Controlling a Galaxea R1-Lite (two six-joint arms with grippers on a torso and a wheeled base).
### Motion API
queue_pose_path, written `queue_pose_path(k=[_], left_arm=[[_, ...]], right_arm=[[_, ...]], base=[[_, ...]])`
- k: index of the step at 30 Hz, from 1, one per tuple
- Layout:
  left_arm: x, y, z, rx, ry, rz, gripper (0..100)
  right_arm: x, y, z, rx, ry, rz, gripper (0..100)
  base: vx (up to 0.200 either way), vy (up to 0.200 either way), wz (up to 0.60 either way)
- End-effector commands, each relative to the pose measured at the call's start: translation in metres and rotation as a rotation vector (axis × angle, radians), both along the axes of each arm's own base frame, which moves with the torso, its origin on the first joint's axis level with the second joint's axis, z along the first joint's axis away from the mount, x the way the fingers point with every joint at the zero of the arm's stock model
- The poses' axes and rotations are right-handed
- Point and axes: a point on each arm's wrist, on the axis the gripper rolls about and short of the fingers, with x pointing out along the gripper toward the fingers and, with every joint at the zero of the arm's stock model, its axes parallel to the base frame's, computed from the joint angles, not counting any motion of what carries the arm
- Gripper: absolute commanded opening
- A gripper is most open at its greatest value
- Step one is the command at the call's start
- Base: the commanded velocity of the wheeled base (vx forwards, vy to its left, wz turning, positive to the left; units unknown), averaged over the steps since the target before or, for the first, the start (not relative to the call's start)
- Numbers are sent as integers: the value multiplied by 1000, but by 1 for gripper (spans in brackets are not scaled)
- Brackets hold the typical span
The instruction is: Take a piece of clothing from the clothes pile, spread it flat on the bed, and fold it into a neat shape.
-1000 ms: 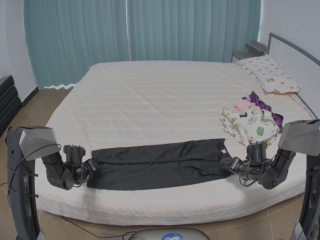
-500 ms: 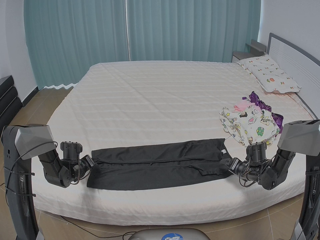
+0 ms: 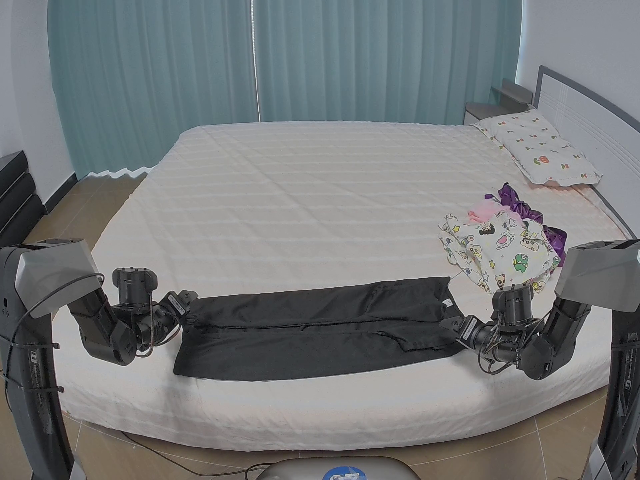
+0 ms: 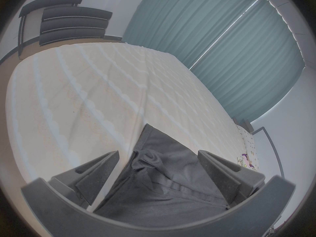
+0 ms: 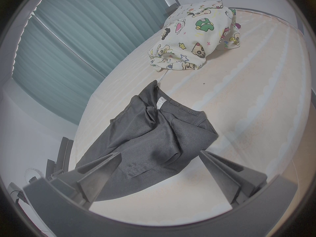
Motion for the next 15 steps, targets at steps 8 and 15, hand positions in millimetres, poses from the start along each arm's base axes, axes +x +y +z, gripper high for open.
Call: queue_pose_path(k=[8, 15], left_arm=[[16, -7, -33, 71, 30, 20, 100], [5, -6, -45, 178, 84, 21, 100]], right_arm=[[-1, 1, -1, -7, 2, 8, 100], [-2, 0, -2, -18, 5, 15, 100]], base=[[0, 0, 0], [0, 0, 0]])
